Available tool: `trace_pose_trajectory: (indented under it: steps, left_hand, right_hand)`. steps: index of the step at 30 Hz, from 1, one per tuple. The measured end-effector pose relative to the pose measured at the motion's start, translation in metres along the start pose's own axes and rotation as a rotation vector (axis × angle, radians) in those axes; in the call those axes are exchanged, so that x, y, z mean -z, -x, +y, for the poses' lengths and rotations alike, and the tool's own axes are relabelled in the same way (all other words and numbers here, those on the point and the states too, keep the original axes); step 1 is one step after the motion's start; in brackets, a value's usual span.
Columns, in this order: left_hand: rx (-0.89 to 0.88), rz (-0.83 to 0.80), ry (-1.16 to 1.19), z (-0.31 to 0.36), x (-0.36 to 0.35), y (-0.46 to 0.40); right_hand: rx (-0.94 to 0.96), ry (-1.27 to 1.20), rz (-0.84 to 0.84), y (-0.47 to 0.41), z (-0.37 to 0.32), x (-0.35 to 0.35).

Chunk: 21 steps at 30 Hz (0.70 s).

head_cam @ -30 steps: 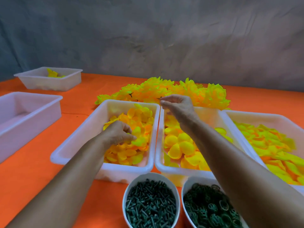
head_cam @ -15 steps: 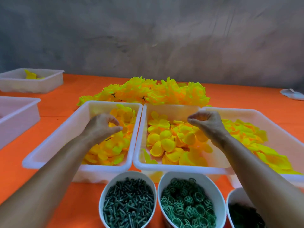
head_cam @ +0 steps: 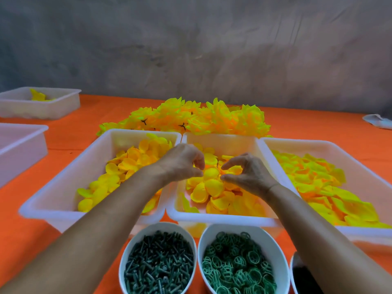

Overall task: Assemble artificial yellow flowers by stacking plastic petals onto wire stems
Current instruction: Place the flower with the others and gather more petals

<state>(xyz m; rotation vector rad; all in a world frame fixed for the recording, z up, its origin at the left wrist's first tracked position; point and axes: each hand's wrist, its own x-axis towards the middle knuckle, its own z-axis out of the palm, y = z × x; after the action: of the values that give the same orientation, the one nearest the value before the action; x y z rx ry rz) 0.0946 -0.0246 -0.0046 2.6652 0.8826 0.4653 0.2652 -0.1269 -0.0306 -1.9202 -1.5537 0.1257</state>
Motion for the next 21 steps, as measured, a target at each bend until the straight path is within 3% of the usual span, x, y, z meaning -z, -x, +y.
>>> trace_pose_trajectory:
  steps: [5,8,13,17,21]
  left_hand:
    - [0.004,0.065,-0.056,-0.003,-0.023,-0.004]
    - [0.012,0.151,-0.001,-0.006,-0.025,-0.002]
    - [0.083,0.356,0.069,-0.011,-0.023,-0.002]
    - [0.088,0.375,0.077,-0.012,-0.023,-0.002]
    - [0.093,0.381,0.095,-0.013,-0.023,-0.002]
  right_hand:
    - [0.106,0.170,-0.238,0.000,0.001,-0.006]
    - [0.152,0.279,-0.297,-0.001,-0.001,-0.008]
    - [0.243,0.170,-0.263,0.002,-0.017,-0.009]
    - [0.151,-0.090,-0.497,0.010,-0.039,-0.004]
    - [0.120,-0.067,-0.663,0.014,-0.056,-0.016]
